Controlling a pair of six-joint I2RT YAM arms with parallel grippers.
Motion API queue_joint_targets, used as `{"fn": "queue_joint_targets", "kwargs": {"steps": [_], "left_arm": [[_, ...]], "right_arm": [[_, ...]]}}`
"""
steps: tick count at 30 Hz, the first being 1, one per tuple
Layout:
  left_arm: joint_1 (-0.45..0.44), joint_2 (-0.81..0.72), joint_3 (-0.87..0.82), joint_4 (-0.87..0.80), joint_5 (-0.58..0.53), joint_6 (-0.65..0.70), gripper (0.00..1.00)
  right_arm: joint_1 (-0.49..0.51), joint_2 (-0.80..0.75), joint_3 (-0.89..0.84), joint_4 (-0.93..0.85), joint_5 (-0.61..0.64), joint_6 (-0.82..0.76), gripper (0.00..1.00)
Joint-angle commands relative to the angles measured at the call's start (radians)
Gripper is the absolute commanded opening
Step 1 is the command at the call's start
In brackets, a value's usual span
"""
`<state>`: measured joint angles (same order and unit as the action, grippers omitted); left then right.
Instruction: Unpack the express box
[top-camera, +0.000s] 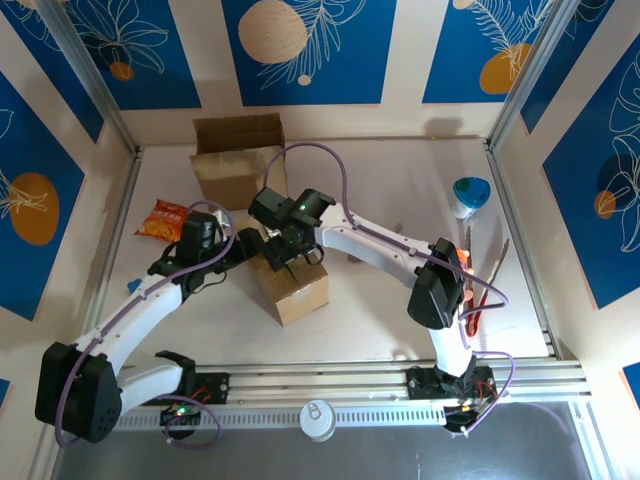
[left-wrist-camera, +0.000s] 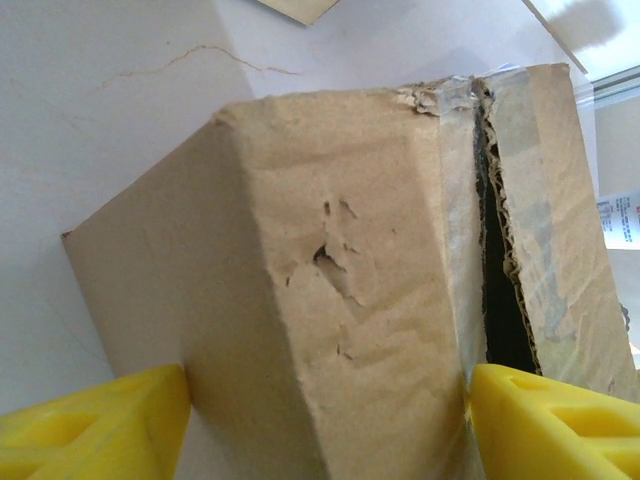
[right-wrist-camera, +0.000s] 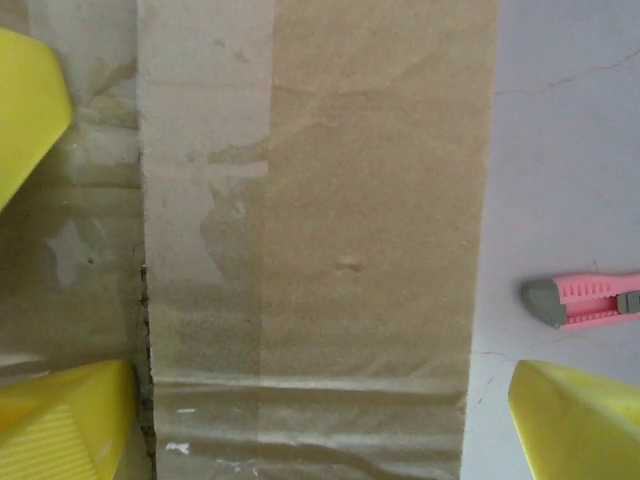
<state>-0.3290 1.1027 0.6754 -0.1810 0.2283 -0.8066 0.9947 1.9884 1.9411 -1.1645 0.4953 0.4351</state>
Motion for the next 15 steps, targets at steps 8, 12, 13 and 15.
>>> {"fn": "queue_joint_targets", "kwargs": {"steps": [8, 12, 13, 15], "left_arm": [[0.011, 0.0, -0.033, -0.004, 0.062, -0.013, 0.74], [0.011, 0.002, -0.046, -0.008, 0.082, -0.007, 0.75], [0.01, 0.003, -0.05, -0.011, 0.084, -0.003, 0.75], [0.011, 0.005, -0.061, -0.015, 0.087, 0.005, 0.76]], "right_arm": [[0.009, 0.074, 0.063, -0.116, 0.254, 0.053, 0.94], [0.01, 0.102, 0.089, -0.14, 0.339, 0.068, 0.9], [0.01, 0.107, 0.094, -0.142, 0.352, 0.07, 0.89], [0.011, 0.116, 0.103, -0.139, 0.377, 0.07, 0.85]]}}
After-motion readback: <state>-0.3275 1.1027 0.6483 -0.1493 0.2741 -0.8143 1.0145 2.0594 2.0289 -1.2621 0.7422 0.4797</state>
